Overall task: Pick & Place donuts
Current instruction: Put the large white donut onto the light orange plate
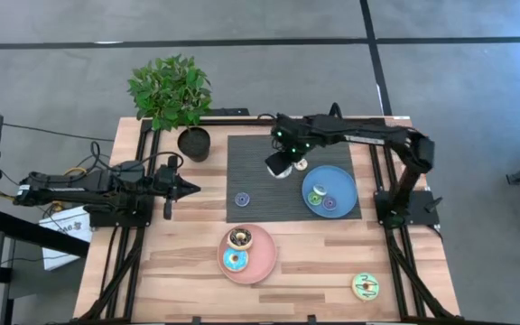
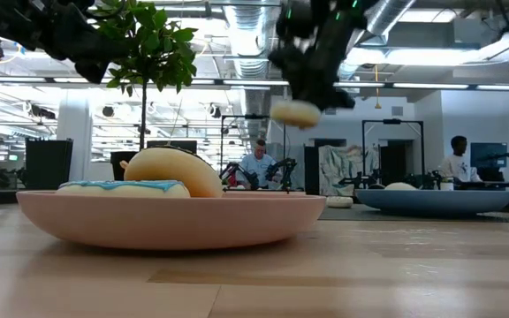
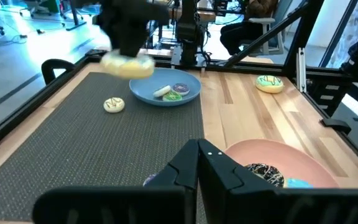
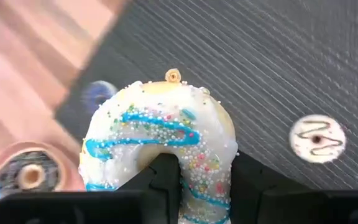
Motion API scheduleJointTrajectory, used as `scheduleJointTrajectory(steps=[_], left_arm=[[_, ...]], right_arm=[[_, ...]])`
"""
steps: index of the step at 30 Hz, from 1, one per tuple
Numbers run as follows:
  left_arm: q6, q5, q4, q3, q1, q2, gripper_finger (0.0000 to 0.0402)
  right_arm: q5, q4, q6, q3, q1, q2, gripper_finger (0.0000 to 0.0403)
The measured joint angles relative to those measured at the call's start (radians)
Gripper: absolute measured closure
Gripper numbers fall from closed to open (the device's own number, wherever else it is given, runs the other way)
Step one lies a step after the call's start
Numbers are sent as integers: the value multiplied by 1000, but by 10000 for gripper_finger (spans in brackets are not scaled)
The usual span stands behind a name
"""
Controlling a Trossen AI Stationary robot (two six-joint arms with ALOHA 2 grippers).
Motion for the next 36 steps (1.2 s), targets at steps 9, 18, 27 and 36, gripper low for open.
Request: scheduleJointTrajectory(steps=[9,18,27,36], left_arm=[[57,-3,-1,0,0,0,402],[85,-9,-1,0,0,0,402],[68,-9,-1,0,0,0,402],[0,-8,-4,0,0,0,402]], right_arm=[[267,187,152,-113,328,-117,316],[505,417,316,-250,617,-117,316],[581,506,463,-264,761,-85,316],[605,707,468,-267,794,132,327]])
